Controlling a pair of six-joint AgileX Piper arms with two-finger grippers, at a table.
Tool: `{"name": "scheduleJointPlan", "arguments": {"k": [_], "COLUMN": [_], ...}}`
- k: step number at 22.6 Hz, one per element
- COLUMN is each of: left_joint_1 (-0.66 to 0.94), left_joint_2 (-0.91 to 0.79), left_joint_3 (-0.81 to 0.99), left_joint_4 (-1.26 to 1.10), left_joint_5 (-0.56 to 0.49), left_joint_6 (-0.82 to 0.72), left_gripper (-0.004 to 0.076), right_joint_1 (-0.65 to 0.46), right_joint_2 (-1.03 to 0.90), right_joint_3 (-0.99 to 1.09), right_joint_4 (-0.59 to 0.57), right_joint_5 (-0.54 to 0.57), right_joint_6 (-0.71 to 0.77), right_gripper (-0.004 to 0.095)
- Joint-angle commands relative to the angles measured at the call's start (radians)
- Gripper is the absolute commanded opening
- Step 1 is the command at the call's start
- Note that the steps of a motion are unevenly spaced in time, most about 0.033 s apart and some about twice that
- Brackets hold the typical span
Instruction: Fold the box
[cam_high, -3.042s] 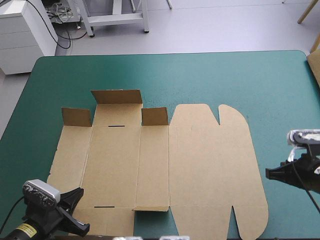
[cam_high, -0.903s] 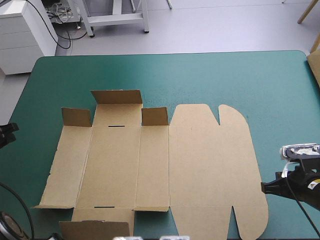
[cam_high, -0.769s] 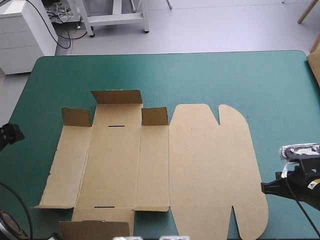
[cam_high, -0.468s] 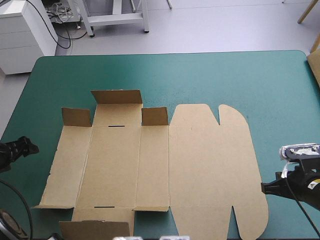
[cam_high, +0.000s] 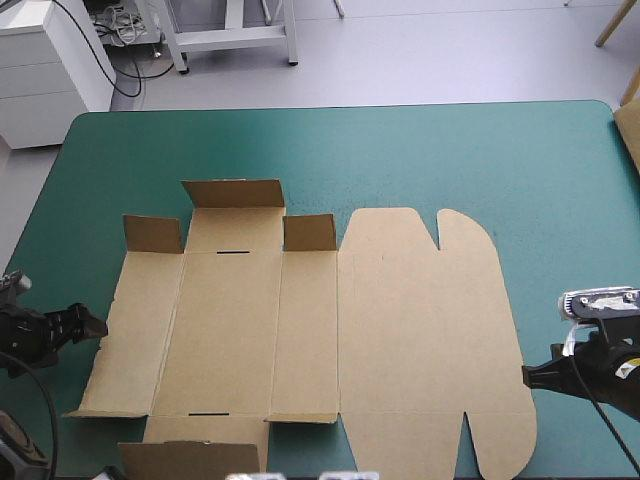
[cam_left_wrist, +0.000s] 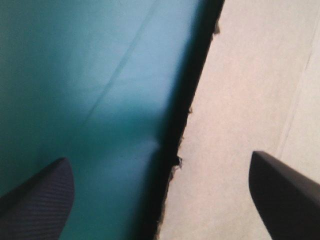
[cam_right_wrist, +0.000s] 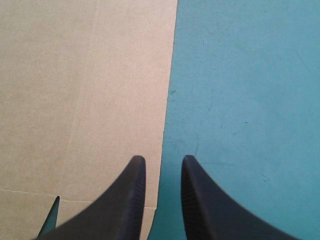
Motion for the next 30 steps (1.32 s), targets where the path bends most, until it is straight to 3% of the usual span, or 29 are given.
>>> {"name": "scheduleJointPlan", "arguments": {"k": [1,5,12,24,30], "left_joint_1": [-0.001,-0.001,-0.001,-0.003,-0.106], "left_joint_2": [0.024,0.120,0.186,0.185,0.185], "left_joint_3": [-0.018,-0.018,0.077,0.087,0.087], "left_joint_4": [-0.062,-0.060,-0.067,-0.111,-0.105], "left_joint_5": [0.078,0.175,0.177,0.177,0.177], "left_joint_6": [0.069,0.112,0.146,0.146,0.156], "left_gripper": [0.0654,0.0654,0.0654,0.0654,0.0654], "right_joint_1": [0.004,0.004,0.004,0.004,0.004], "right_joint_2": [0.001,0.001,0.001,0.001,0.001], "right_joint_3": [-0.024,-0.024,-0.024,-0.024,-0.024], "right_joint_4": [0.006,0.006,0.006,0.006,0.006], "right_joint_5": [-0.048,-0.048,-0.052,-0.052,-0.053], "right_joint_6": [-0.008,-0.008,-0.008,-0.008,-0.008], "right_gripper": [0.0226,0.0226,0.0226,0.0226,0.0226]}}
